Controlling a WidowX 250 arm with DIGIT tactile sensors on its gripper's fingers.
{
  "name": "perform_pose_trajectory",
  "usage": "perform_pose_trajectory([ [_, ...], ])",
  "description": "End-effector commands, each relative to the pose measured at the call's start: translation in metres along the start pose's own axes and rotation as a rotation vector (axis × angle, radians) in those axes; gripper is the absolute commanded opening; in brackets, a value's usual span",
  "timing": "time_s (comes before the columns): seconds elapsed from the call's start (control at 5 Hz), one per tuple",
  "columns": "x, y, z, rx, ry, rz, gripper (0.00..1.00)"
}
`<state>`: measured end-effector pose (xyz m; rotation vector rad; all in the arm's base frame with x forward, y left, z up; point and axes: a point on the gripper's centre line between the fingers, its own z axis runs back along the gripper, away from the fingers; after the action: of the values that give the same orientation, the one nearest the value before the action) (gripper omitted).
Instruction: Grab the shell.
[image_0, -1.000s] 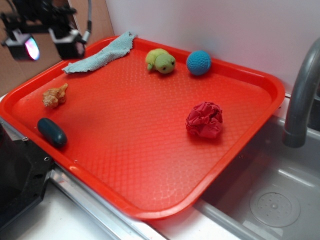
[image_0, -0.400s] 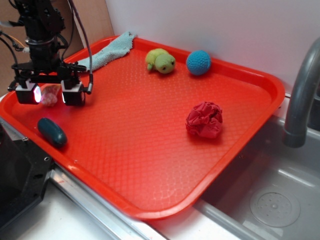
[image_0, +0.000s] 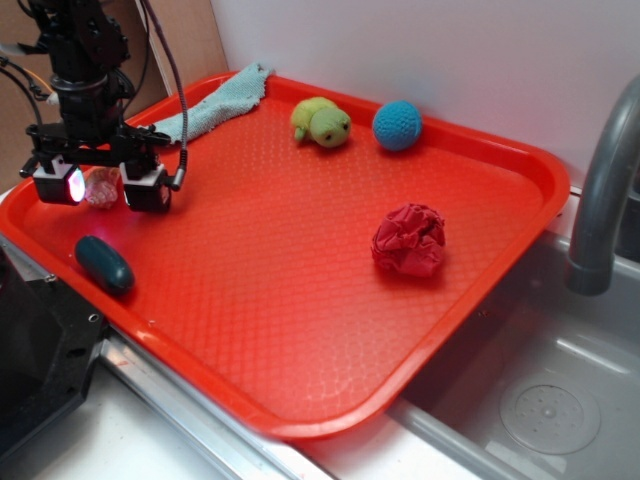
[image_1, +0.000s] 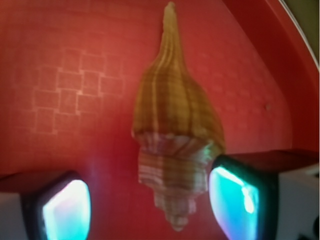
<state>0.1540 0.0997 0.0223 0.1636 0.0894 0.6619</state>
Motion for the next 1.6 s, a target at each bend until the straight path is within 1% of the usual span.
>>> perform_pose_trajectory([
  [0.0,0.001,0.037,-0.018,-0.125,-0.032,-0.086,1.00],
  [0.2,0.003,0.034,-0.022,-0.122,-0.006,-0.053,0.00],
  [0.4,0.006,0.026,-0.022,-0.110,-0.008,-0.081,0.00],
  [0.6,0.006,0.015,-0.008,-0.098,-0.041,-0.134,0.00],
  [0.8,0.000,-0.007,0.047,-0.018,-0.067,-0.282,0.00],
  [1.0,-0.021,-0.032,0.103,-0.112,-0.204,-0.465,0.00],
  [1.2,-0.054,-0.049,0.143,-0.160,-0.213,-0.575,0.00],
  [1.4,-0.066,-0.062,0.157,-0.176,-0.179,-0.571,0.00],
])
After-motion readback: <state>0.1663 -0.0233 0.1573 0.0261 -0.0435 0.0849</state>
